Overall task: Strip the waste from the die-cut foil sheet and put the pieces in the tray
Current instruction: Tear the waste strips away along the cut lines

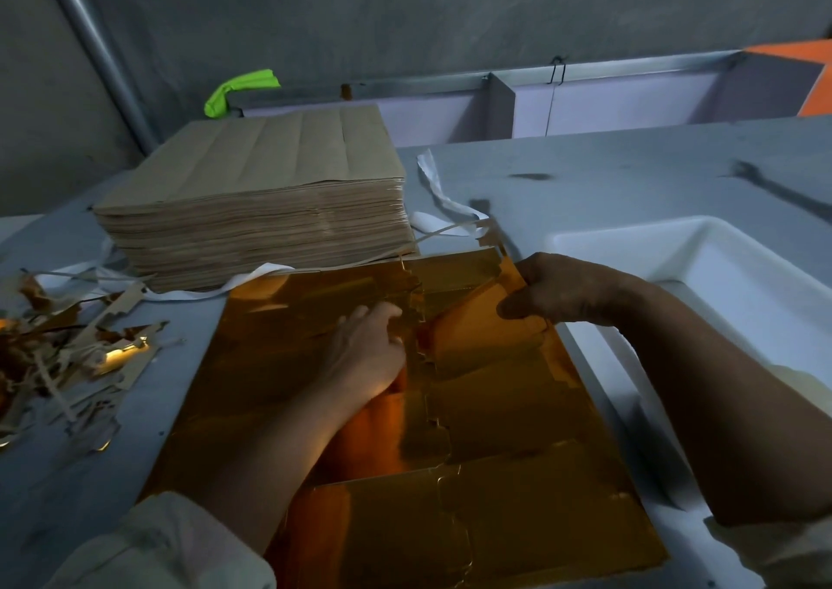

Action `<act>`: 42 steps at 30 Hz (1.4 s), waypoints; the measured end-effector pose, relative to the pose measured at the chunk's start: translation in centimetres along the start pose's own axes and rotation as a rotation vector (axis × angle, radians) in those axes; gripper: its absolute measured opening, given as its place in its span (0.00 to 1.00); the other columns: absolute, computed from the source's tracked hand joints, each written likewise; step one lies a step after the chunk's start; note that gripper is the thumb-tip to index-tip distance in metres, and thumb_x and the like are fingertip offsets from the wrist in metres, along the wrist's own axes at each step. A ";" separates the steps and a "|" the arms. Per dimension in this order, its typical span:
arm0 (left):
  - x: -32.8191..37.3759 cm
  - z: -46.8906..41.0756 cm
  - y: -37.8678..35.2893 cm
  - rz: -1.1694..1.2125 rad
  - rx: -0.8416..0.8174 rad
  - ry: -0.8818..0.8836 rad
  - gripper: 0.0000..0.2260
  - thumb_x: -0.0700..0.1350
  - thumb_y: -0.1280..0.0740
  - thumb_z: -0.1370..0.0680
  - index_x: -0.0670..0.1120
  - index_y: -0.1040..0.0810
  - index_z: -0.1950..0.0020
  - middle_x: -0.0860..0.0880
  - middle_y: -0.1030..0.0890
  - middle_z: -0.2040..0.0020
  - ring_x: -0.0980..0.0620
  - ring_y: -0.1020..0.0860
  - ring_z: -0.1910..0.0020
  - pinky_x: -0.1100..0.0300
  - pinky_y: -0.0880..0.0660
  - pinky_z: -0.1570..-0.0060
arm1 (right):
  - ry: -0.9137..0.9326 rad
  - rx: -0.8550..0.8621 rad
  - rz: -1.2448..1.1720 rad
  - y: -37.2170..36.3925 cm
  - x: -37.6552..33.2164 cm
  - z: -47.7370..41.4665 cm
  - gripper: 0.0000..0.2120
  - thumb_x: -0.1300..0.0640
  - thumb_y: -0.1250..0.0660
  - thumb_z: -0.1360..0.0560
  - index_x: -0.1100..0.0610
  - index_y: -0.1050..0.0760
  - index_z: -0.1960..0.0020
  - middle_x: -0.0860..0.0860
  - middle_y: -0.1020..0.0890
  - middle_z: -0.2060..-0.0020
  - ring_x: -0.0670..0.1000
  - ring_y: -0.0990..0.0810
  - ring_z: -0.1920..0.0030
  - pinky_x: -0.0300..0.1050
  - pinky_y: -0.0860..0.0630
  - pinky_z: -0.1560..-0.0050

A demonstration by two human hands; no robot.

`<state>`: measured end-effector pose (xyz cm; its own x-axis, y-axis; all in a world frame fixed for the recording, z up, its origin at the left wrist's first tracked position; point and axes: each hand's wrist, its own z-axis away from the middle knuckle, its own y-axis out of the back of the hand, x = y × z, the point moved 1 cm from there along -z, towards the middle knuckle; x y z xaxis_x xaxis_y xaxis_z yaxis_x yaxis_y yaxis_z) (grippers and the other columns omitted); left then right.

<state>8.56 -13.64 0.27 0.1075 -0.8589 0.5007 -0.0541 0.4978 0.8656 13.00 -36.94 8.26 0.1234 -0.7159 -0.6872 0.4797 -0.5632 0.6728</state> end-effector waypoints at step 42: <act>2.1 -0.6 -1.9 0.299 0.019 -0.027 0.12 0.38 0.40 0.20 0.54 0.23 0.48 0.53 0.27 0.44 0.51 0.26 0.43 0.54 0.25 0.44 | -0.016 -0.006 0.020 -0.1 0.0 -0.3 0.10 0.57 0.32 0.23 0.66 0.24 0.51 0.62 0.19 0.56 0.58 0.18 0.55 0.50 0.20 0.50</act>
<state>9.44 -16.27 -0.30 0.0573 -0.6780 0.7329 -0.0979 0.7267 0.6799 13.20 -36.76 8.14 0.1191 -0.7337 -0.6689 0.4824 -0.5461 0.6849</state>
